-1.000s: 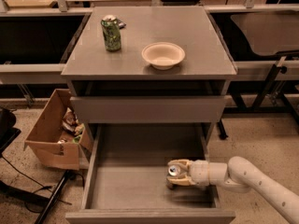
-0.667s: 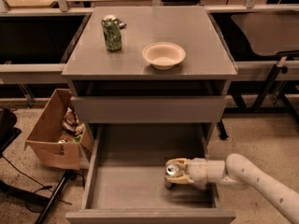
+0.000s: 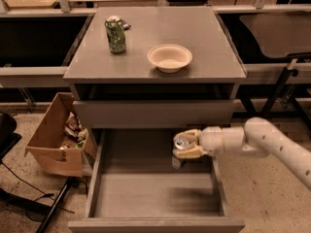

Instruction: Pick redbull can from middle drawer and place on counter

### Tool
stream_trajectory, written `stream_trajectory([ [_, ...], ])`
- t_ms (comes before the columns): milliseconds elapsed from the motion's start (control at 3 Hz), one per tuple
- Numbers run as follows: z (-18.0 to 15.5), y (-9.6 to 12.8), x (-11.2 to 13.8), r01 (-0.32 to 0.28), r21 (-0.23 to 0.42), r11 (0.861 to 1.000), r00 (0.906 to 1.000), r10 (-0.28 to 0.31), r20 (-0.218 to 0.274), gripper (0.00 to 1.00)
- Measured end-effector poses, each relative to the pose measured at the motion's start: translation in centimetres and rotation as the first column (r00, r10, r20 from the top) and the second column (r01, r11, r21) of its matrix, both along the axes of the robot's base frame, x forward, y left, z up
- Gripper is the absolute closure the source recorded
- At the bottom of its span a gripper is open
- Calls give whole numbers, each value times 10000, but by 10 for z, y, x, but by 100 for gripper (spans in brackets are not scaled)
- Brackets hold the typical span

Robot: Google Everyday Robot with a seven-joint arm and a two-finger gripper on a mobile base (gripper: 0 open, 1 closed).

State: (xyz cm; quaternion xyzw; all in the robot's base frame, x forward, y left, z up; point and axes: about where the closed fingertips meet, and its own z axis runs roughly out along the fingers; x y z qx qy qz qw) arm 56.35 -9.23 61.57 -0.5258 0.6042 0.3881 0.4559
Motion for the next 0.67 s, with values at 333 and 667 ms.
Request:
stream_trajectory([
  [333, 126, -8, 27, -208, -233, 9995, 9996, 212, 167, 100],
  [667, 239, -13, 41, -50, -701, 9975, 9986, 87, 526, 100],
])
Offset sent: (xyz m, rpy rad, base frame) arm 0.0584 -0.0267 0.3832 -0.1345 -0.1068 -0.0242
